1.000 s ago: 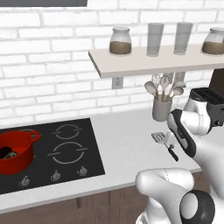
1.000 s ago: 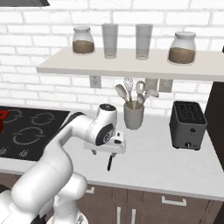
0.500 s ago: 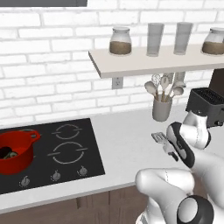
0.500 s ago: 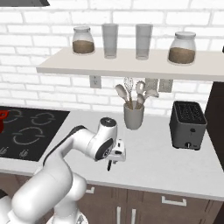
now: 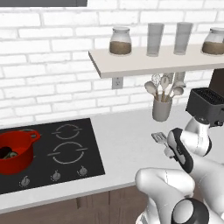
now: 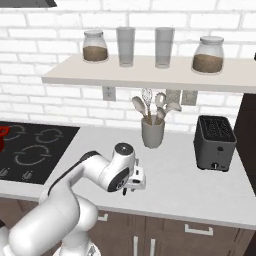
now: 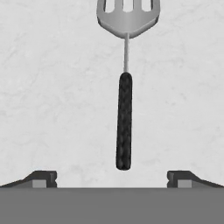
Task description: Put the avocado and cucumber in the pot. Retrieve the spatula and lightly stir the vegetables in the pot.
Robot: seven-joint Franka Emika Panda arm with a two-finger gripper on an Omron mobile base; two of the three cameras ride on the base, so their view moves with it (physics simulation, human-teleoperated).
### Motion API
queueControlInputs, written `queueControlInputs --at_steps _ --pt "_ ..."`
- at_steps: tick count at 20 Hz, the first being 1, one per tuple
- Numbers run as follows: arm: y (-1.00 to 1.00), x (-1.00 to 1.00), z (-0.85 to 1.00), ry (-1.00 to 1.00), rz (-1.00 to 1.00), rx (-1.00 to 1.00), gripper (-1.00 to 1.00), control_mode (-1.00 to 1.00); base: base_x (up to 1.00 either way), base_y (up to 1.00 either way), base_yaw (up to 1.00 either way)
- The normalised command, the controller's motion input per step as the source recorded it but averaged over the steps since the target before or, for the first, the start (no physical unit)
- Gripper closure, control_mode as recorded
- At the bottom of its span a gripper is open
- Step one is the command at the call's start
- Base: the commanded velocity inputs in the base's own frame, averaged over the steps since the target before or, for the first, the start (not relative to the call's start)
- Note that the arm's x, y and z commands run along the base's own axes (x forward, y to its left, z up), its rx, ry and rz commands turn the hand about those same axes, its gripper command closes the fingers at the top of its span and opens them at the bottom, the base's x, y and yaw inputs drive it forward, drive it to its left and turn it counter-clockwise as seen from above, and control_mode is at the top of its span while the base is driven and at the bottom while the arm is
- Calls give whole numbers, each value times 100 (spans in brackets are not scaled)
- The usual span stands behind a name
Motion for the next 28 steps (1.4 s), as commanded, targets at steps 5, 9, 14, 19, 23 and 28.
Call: queueControlInputs --at_steps 5,9,14,19,23,28 --pt "-5 7 -5 0 0 1 -100 -100 0 0 0" --pt "0 9 -13 0 0 0 -100 -100 0 0 0" --pt "-1 10 -12 0 0 0 -100 -100 0 0 0" --pt "-9 7 -10 0 0 1 -100 -100 0 0 0" --pt "-16 7 -8 0 0 1 -100 -100 0 0 0" --pt "-7 5 -5 0 0 0 -100 -100 0 0 0"
